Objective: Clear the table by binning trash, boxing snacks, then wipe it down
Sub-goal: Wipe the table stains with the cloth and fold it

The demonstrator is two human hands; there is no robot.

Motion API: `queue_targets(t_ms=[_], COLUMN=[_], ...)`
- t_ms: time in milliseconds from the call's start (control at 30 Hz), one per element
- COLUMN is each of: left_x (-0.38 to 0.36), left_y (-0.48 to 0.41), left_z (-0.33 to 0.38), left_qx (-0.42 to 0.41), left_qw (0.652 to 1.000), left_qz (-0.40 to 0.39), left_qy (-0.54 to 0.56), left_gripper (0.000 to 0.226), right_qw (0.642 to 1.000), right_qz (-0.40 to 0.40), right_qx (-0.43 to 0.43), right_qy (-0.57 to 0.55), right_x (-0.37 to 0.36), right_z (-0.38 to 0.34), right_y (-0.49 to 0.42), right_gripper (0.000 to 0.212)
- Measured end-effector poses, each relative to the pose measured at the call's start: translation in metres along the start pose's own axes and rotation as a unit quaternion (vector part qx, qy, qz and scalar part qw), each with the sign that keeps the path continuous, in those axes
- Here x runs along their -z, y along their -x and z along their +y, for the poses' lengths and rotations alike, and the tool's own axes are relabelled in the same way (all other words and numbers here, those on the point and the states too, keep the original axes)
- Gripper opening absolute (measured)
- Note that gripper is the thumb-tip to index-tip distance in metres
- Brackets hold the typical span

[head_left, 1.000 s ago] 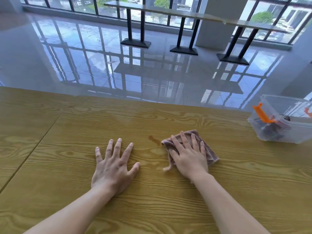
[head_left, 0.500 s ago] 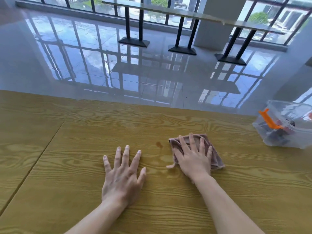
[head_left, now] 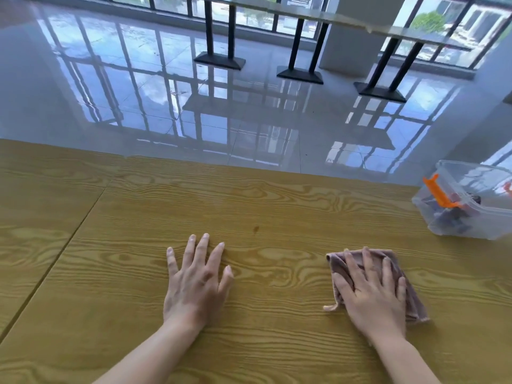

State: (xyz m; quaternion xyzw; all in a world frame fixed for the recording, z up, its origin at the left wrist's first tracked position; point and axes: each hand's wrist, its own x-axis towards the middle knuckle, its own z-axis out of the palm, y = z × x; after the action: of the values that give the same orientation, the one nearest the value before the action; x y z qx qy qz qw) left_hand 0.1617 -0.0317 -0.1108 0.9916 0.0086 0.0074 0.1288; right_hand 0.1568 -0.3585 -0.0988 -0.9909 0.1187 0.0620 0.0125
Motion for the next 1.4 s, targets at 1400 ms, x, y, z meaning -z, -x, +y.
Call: queue_targets(t_ms=[1400], left_x=[0.015], left_y=[0.037], left_z=[-0.103], left_qx=[0.077], left_qw=[0.995], left_qz=[0.004], left_qy=[-0.059], left_gripper=[0.063], right_qw=[0.971], right_qz=[-0.026], right_qx=[0.232], right_qy=[-0.044], right_x=[0.003], right_z=[-0.209], right_y=[-0.041], right_gripper=[0.059])
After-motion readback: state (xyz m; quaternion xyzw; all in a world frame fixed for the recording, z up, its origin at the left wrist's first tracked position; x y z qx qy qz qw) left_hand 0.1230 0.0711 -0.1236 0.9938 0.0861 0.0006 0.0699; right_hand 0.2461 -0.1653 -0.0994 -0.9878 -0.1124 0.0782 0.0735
